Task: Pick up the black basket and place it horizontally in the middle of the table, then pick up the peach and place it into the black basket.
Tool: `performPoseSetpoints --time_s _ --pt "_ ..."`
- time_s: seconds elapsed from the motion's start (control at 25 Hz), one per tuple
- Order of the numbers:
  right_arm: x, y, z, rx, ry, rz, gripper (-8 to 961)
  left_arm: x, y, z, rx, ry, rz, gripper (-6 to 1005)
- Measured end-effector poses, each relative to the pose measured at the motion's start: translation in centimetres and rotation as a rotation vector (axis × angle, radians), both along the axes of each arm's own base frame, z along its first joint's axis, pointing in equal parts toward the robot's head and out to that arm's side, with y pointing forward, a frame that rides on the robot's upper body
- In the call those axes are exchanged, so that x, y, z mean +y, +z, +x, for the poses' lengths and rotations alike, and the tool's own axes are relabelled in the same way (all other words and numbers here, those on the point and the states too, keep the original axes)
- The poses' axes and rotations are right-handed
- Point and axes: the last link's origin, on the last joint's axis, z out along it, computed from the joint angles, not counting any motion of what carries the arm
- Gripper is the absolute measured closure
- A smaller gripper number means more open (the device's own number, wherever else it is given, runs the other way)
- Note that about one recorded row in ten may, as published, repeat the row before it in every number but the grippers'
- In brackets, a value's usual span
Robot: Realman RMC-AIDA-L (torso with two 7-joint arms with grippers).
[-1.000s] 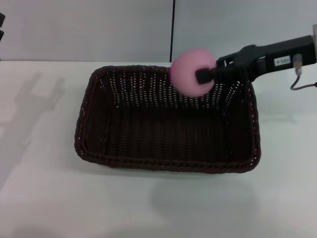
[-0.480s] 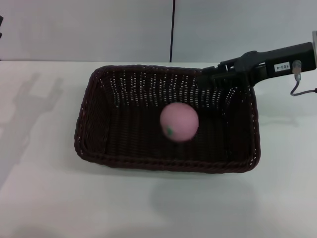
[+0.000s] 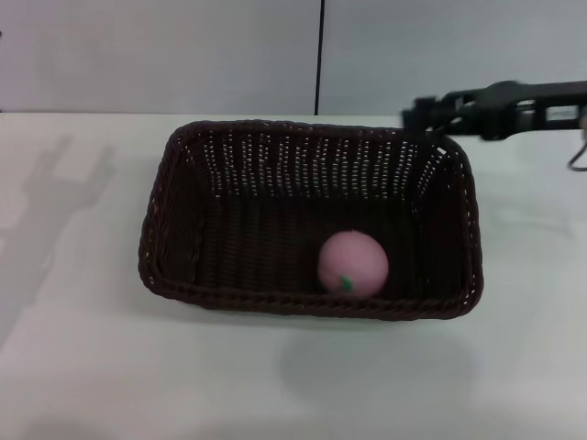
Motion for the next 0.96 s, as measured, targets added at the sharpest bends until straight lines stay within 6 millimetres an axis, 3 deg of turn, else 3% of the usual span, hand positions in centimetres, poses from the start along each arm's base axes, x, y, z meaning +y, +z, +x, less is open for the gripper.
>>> performPoseSetpoints --time_s 0.24,0.28,0.32,0.44,0.48,0.52,0.68,0.96 --pt "-1.3 3.4 4.8 0.235 -0.069 0.357 495 -1.4 1.2 -1.2 -0.024 0.043 0.068 219" --pt "-2.3 4.6 6.8 0.34 -0.091 0.527 495 -1.5 1.3 -1.3 -0.025 0.047 0.073 219" --pt "-2.3 4.6 6.8 0.34 -0.091 0.527 495 -1.6 1.4 -1.5 -0.027 0.053 0.081 219" --pt "-4.1 6.2 10.4 0.467 -0.171 0.805 495 -1.9 1.9 -1.9 -0.033 0.069 0.11 219" --pt "-5.4 7.0 12.5 0.522 -0.232 0.991 495 -1.9 2.0 -1.9 -0.033 0.069 0.112 219" --pt "-5.4 7.0 12.5 0.522 -0.232 0.991 495 -1.9 2.0 -1.9 -0.033 0.07 0.114 219" --pt "-7.9 7.5 14.8 0.534 -0.29 1.254 495 -1.9 2.1 -1.9 -0.029 0.068 0.119 219" --pt "-8.5 7.5 16.0 0.556 -0.363 1.324 495 -1.7 2.2 -1.8 -0.033 0.067 0.127 219"
